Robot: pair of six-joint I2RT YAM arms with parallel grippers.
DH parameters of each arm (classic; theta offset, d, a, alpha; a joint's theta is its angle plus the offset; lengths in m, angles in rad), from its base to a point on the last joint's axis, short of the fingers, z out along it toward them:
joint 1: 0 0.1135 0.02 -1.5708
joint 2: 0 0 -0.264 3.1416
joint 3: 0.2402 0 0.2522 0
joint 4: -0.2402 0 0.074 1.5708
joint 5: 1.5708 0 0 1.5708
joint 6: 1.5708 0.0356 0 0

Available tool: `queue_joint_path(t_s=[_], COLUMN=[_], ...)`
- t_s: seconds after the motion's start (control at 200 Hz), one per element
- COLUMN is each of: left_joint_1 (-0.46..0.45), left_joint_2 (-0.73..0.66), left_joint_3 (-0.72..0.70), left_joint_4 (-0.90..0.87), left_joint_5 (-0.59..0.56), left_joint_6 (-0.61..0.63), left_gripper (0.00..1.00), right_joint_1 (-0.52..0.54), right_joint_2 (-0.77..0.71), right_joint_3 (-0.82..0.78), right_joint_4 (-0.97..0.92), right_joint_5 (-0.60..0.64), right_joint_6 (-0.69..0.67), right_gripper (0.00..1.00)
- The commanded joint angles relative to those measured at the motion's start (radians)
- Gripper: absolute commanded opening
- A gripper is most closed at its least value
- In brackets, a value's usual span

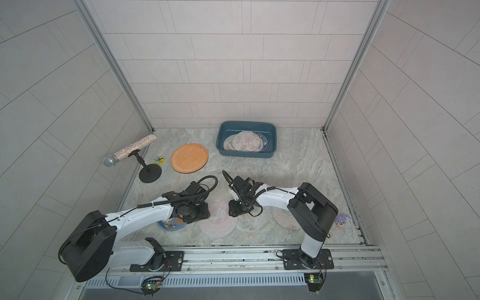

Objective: Put the coasters into the storage box
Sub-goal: Pick up the coaster from the center of the board.

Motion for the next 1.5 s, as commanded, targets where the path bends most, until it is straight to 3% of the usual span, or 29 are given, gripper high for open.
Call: queue_joint_path(t_s=[0.0,0.265,0.385,0.525,0.79,1.141,1.491], left_joint_1=[-0.011,-0.015,-0.016,-0.016,-0.017,-0.008,0.03], left_joint_2=[0.014,0.012,0.009,0.001,-0.041,0.007,0.222], left_joint_3=[0.007,0.008,0.009,0.011,0.046,0.331,0.746], left_joint_4=[-0.025,-0.026,-0.028,-0.032,-0.037,-0.129,-0.145], left_joint_5=[0.005,0.007,0.004,0.003,-0.003,-0.045,-0.001], left_joint_6=[-0.005,-0.005,-0.005,-0.009,-0.019,0.084,0.272], left_gripper=[0.59,0.59,0.53,0.39,0.0,0.0,0.0], right_joint_1=[0.016,0.023,0.023,0.023,-0.03,-0.199,-0.346], right_joint_2=[0.035,0.045,0.046,0.04,-0.051,-0.218,-0.342], right_joint_3=[-0.006,0.005,0.003,0.001,-0.061,-0.155,-0.232], right_joint_4=[-0.04,-0.043,-0.044,-0.044,0.038,0.088,0.088], right_joint_5=[-0.007,-0.012,-0.011,-0.009,-0.06,-0.171,-0.258], right_joint_6=[0.0,-0.003,-0.003,-0.004,0.025,0.036,0.036], right_gripper=[0.44,0.44,0.44,0.44,0.51,0.6,0.62])
